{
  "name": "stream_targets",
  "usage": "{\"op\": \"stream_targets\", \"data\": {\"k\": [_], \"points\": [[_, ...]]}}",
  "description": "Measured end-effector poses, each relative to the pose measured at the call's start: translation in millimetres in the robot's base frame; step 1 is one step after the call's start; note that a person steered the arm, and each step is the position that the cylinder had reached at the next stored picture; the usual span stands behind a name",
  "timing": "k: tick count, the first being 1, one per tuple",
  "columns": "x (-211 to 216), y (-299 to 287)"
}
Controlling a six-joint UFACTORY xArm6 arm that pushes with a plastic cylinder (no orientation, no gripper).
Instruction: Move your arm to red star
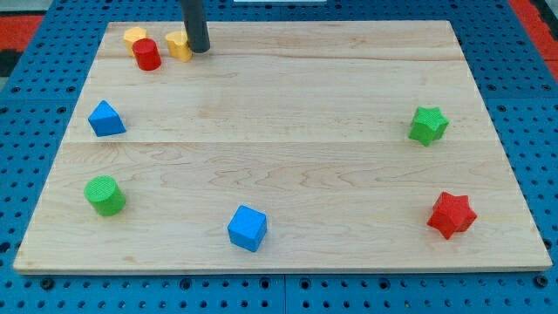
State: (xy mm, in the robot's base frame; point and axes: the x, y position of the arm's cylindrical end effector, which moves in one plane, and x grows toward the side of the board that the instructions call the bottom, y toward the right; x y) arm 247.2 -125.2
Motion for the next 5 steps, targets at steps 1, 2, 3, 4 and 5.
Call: {"op": "stream_targets", "data": {"k": [1,2,3,4,5], "points": [[-9,-1],[-9,-25],[-9,-31],[0,41],[25,101]]}}
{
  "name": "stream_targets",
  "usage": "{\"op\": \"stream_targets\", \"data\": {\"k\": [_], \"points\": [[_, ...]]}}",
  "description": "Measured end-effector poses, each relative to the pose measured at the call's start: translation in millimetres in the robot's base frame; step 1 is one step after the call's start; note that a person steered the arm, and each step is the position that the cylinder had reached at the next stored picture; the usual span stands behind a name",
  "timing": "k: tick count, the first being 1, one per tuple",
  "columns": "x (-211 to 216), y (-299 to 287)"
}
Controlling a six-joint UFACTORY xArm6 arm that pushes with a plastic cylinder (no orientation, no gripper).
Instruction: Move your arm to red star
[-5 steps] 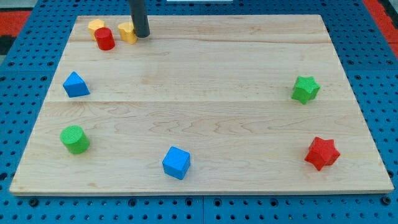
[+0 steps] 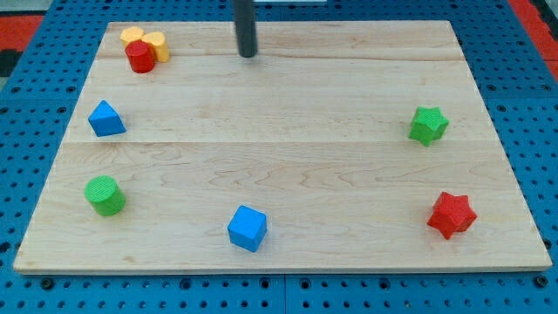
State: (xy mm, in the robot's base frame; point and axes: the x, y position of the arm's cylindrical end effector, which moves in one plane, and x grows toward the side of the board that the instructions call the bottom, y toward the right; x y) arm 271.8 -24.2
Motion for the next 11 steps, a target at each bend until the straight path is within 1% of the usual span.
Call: {"op": "stream_targets", "data": {"k": [1,3,5,7,9,10,11], "points": [[22,59],[33,182],[68,286],[158,352],[279,352],[324,330],[333,286]]}}
